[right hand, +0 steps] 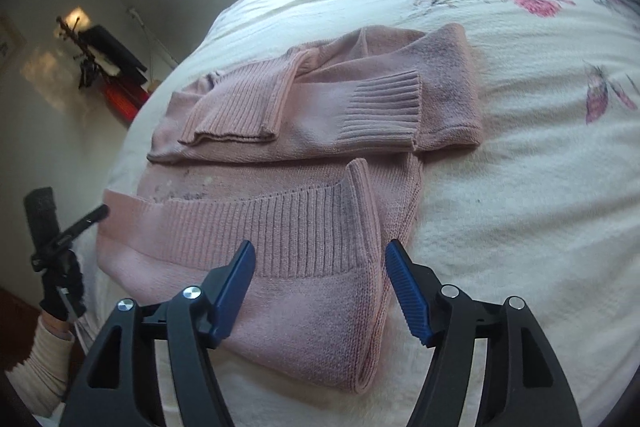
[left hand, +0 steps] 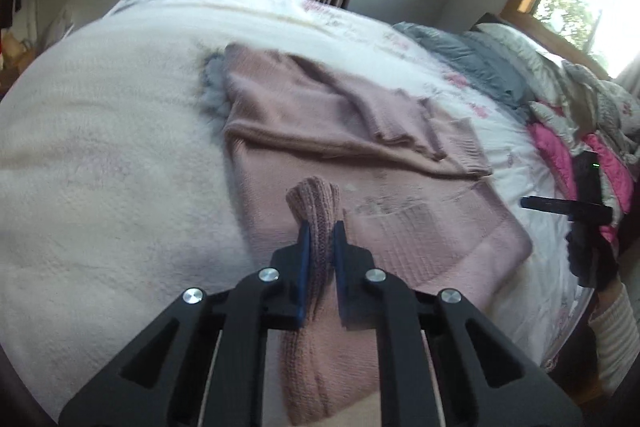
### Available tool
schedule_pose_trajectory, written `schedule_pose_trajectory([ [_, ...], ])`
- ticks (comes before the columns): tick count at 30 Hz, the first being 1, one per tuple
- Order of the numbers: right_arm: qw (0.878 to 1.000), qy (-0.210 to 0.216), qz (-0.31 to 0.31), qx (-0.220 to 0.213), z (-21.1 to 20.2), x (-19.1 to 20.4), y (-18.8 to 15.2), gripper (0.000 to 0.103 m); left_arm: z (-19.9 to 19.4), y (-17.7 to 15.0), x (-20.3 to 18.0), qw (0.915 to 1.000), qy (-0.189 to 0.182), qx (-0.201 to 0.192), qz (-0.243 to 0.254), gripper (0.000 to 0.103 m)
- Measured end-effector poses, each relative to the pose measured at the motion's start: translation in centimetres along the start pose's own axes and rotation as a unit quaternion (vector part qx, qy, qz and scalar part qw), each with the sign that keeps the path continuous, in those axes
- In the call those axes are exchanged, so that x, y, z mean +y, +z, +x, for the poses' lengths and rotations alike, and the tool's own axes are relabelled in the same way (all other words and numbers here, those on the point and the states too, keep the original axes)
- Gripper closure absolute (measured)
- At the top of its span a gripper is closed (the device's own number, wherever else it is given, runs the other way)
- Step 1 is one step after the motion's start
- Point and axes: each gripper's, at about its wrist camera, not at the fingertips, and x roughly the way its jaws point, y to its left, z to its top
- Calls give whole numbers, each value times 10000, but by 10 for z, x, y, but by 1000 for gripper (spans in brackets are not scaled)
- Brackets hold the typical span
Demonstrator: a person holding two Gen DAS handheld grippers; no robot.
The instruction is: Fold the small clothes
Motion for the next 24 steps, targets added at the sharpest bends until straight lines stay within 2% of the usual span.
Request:
schedule_pose_trajectory([
  [3,9994,-235,-234,87,10,2,5,32,0,0,-3,10000,-4,3,14,94],
  [6,9978,-508,-347,248,24,0,10,32,17,1,5,9996,-40,221,-190,93],
  [8,9976,-512,-326,334,33,-3,14,32,29,1,8,9987,-61,372,-343,92],
  [12,9955,-625,-473,533,53,-1,20,32,49,0,12,9977,66,581,-357,77],
  [13,9944,-688,-542,590,57,1,20,35,53,-1,12,9974,129,631,-320,74],
  [15,9917,-795,-728,705,66,7,21,52,59,-2,12,9972,170,677,-282,73],
  [16,9893,-898,-846,783,71,11,21,66,60,-2,12,9971,172,689,-273,73],
  [18,9866,-976,-1032,807,73,18,19,78,60,-3,11,9973,157,675,-237,80],
  [19,9856,-1028,-1107,760,70,22,18,88,57,-3,11,9976,156,635,-228,82],
  [21,9839,-1153,-1207,646,61,27,17,92,51,-3,10,9982,89,539,-244,89],
  [24,9896,-796,-1158,315,32,30,13,93,33,-2,4,9993,-47,270,-242,92],
])
